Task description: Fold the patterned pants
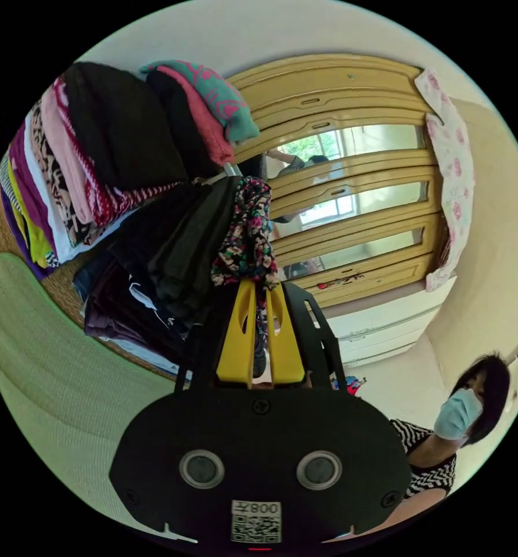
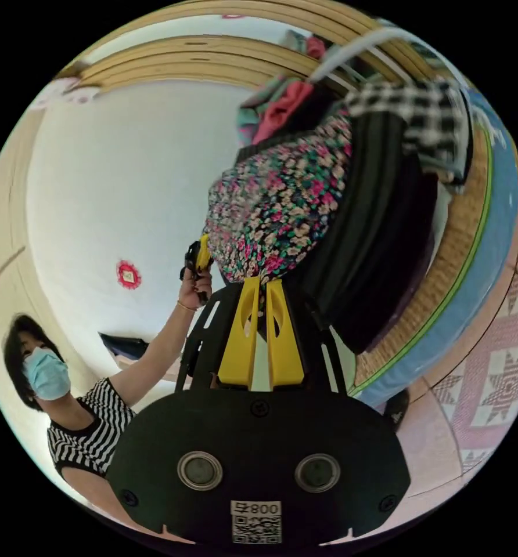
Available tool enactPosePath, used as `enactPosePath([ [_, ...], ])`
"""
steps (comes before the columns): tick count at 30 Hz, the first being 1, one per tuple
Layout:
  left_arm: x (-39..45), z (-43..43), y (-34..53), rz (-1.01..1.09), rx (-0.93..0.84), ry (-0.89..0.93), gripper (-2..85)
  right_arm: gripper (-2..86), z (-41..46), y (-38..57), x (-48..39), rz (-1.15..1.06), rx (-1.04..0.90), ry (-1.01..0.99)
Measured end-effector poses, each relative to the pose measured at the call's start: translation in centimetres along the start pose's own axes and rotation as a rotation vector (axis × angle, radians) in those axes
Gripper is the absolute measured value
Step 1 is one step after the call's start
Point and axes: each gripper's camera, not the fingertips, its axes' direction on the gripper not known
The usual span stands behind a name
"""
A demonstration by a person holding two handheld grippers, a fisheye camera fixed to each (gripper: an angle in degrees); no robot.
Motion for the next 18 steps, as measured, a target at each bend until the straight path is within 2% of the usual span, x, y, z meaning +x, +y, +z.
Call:
enactPosePath([
  [1, 0.0, 0.7, -0.6, 0.001, -0.003, 0.017, 2.6, 1.3, 0.1, 0.7, 0.8, 0.025, 0.011, -0.061],
  [5, 0.8, 2.9, -2.7, 0.006, -0.044, 0.018, 2.7, 1.3, -0.7, 2.3, 0.3, 0.061, 0.056, -0.096],
  [11, 3.9, 4.4, -4.3, 0.025, 0.023, -0.079, 1.9, 0.5, -5.0, 5.1, -3.3, 0.119, 0.181, -0.059],
  [15, 7.5, 6.9, -6.7, 0.133, 0.042, -0.130, 0.7, 0.1, -4.2, 0.9, -12.7, -0.084, 0.131, 0.113],
  [18, 9.2, 10.5, -9.4, 0.208, -0.036, -0.299, 0.3, 0.1, 1.8, -5.3, -20.4, -0.322, -0.012, 0.174],
])
